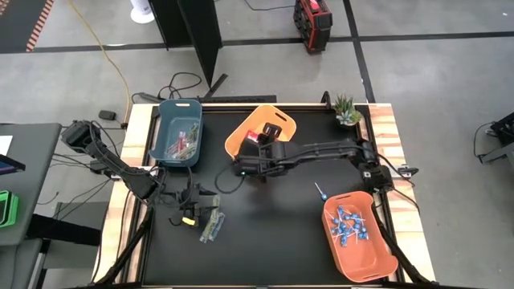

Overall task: Sort candy
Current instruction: Put the green gummy into the blue bin

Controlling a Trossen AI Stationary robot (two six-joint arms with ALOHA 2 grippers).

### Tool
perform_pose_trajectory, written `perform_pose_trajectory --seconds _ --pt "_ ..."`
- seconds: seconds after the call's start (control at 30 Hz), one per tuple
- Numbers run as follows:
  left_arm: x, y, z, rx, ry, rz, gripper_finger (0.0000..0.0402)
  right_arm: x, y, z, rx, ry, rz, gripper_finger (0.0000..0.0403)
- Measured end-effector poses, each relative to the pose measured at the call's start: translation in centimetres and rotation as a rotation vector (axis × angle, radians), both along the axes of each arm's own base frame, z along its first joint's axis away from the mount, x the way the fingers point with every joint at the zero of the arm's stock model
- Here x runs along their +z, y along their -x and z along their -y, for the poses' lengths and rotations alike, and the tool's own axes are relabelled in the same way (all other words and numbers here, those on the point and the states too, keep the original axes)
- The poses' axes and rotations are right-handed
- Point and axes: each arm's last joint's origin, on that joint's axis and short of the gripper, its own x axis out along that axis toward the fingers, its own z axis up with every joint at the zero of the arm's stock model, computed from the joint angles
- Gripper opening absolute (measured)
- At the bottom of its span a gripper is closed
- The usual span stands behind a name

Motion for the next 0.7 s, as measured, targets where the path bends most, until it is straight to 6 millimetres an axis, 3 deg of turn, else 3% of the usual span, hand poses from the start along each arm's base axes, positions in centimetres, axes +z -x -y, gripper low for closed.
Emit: perform_pose_trajectory --seconds 0.13,0.23,0.37,0.7 --pt "-1.0 0.3 0.2 -0.111 -0.001 -0.119 0.0212 0.0 -0.3 -2.3 0.128 -0.038 -0.022 0.0241" --pt "-2.0 0.3 0.5 -0.180 -0.070 -0.195 0.0213 0.2 -0.8 -4.7 0.264 -0.053 -0.016 0.0272" --pt "-2.7 -0.1 0.6 -0.212 -0.040 -0.236 0.0217 0.7 -0.8 -7.3 0.381 -0.044 -0.007 0.0279" --pt "-3.4 -0.5 -1.4 0.106 0.343 -0.304 0.0220 0.8 0.2 -10.7 0.405 -0.079 0.040 0.0276"
